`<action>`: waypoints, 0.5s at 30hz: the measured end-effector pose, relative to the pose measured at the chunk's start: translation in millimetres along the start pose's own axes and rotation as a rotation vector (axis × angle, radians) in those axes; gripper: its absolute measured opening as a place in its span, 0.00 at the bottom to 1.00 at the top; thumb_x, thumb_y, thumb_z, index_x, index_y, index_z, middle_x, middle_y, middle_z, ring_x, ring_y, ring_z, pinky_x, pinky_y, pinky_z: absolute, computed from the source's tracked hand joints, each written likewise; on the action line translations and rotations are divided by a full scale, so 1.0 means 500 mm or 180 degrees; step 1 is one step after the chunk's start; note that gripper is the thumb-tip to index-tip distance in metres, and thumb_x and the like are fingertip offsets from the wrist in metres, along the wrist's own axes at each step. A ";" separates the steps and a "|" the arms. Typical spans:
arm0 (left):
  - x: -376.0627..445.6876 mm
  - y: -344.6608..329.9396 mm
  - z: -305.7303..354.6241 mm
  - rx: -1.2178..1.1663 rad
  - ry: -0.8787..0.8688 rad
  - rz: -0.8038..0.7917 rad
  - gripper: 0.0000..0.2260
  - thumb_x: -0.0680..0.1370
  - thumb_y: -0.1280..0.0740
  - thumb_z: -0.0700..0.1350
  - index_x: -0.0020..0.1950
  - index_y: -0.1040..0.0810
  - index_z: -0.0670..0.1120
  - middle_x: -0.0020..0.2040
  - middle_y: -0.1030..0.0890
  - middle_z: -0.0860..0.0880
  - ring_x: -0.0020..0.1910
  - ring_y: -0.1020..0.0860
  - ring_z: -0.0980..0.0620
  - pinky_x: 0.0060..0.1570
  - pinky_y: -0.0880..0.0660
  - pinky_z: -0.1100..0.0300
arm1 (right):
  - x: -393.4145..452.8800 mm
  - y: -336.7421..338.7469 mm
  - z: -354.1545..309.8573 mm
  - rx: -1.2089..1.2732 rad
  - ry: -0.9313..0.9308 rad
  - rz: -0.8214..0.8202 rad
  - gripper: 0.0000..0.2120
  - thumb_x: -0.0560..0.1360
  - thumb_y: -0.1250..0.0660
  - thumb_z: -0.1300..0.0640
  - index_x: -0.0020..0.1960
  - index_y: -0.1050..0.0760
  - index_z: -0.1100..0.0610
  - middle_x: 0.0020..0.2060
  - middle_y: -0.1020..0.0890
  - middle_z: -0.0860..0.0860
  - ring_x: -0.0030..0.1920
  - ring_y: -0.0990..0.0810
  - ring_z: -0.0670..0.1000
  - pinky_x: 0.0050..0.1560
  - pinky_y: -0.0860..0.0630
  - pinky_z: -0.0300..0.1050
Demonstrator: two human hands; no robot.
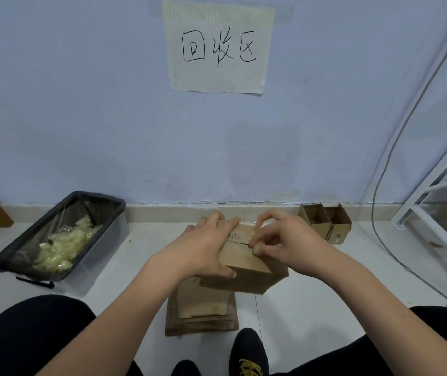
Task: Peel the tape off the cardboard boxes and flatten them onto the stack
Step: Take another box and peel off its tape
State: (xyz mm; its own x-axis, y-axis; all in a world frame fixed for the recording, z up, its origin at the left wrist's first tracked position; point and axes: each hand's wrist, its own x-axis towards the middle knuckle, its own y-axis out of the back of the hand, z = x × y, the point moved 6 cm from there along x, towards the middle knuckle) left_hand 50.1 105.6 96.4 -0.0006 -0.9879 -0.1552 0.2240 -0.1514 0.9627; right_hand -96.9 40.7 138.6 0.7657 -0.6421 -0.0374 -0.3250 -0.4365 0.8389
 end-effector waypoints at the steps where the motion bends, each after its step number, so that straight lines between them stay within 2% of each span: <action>1: 0.001 -0.001 0.006 0.0103 -0.0015 0.0039 0.51 0.69 0.27 0.66 0.82 0.52 0.55 0.73 0.40 0.49 0.73 0.37 0.46 0.74 0.37 0.46 | 0.001 0.001 -0.001 0.0043 -0.0023 0.0031 0.04 0.73 0.25 0.56 0.47 0.13 0.51 0.56 0.27 0.40 0.45 0.18 0.44 0.55 0.23 0.38; 4: 0.003 -0.004 0.021 0.0305 -0.0065 0.0116 0.49 0.68 0.29 0.70 0.81 0.49 0.54 0.73 0.37 0.49 0.74 0.38 0.46 0.76 0.44 0.42 | 0.005 -0.006 -0.008 0.0073 0.0071 0.0022 0.02 0.72 0.24 0.56 0.44 0.13 0.54 0.53 0.22 0.42 0.45 0.18 0.45 0.54 0.22 0.45; 6: 0.007 -0.007 0.023 0.0316 -0.0021 0.0087 0.49 0.67 0.29 0.72 0.80 0.46 0.54 0.70 0.35 0.49 0.73 0.36 0.46 0.75 0.45 0.42 | 0.004 -0.004 -0.011 -0.0013 0.0109 0.0044 0.01 0.72 0.24 0.54 0.43 0.14 0.51 0.48 0.18 0.43 0.47 0.20 0.46 0.53 0.23 0.48; 8: 0.010 -0.005 0.020 0.0190 0.0101 0.0065 0.49 0.65 0.29 0.73 0.79 0.43 0.54 0.68 0.33 0.50 0.70 0.34 0.47 0.74 0.44 0.44 | 0.001 0.012 -0.005 0.0031 0.0036 0.0202 0.01 0.72 0.24 0.51 0.42 0.15 0.47 0.45 0.16 0.42 0.47 0.21 0.44 0.52 0.22 0.46; 11: 0.013 0.007 0.012 -0.0071 0.0299 0.0085 0.49 0.63 0.28 0.74 0.77 0.41 0.54 0.65 0.31 0.51 0.67 0.31 0.48 0.70 0.41 0.47 | -0.006 0.035 0.007 0.0507 -0.0088 0.0486 0.02 0.71 0.23 0.51 0.40 0.16 0.46 0.41 0.16 0.45 0.45 0.20 0.44 0.50 0.22 0.41; 15: 0.009 0.020 -0.001 -0.0080 0.0452 0.0028 0.48 0.62 0.27 0.73 0.76 0.39 0.55 0.62 0.31 0.52 0.65 0.30 0.49 0.68 0.40 0.48 | -0.005 0.030 0.009 0.0806 -0.0136 0.0615 0.03 0.71 0.24 0.54 0.39 0.17 0.48 0.38 0.17 0.47 0.40 0.22 0.45 0.46 0.24 0.44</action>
State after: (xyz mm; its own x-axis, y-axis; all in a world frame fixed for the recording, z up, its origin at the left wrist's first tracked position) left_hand 53.0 99.8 105.1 0.1391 -0.9741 -0.1784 0.2478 -0.1402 0.9586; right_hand -106.1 33.1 148.7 0.6542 -0.7518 0.0821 -0.5941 -0.4436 0.6710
